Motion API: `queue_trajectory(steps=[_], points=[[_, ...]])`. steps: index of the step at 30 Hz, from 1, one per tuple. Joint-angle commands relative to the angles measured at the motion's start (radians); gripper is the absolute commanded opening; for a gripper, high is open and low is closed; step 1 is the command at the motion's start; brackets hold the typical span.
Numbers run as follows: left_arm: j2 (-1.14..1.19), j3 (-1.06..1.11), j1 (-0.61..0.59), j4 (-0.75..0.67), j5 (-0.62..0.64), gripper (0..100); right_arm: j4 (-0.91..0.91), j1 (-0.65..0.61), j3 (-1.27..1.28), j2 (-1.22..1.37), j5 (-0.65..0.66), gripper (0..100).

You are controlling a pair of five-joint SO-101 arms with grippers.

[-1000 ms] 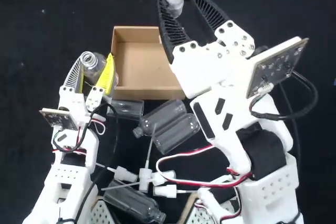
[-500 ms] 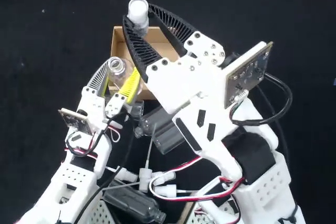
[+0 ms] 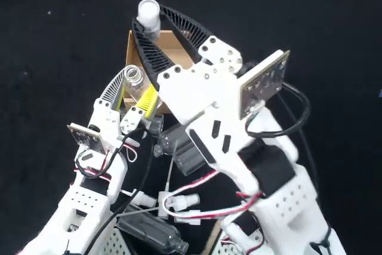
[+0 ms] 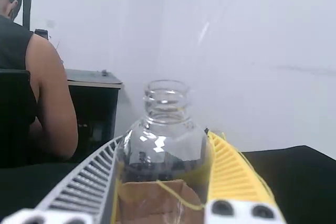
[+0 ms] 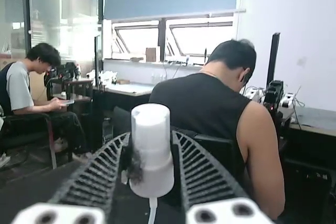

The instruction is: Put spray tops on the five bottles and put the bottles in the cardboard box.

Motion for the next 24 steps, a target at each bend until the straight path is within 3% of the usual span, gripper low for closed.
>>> queue_trajectory(steps=[1, 12, 21, 24], points=[[-0.006, 0.024, 0.01, -0.012, 0.008, 4, -0.21, -0.011, 0.081, -0.031, -0.008, 1.1], [-0.006, 0.024, 0.01, -0.012, 0.008, 4, -0.192, -0.143, 0.165, -0.246, -0.002, 1.1], [-0.006, 0.024, 0.01, -0.012, 0.008, 4, -0.184, -0.14, 0.157, -0.119, 0.003, 1.1], [-0.006, 0.024, 0.01, -0.012, 0.008, 4, -0.147, -0.14, 0.113, -0.059, 0.084, 1.1]])
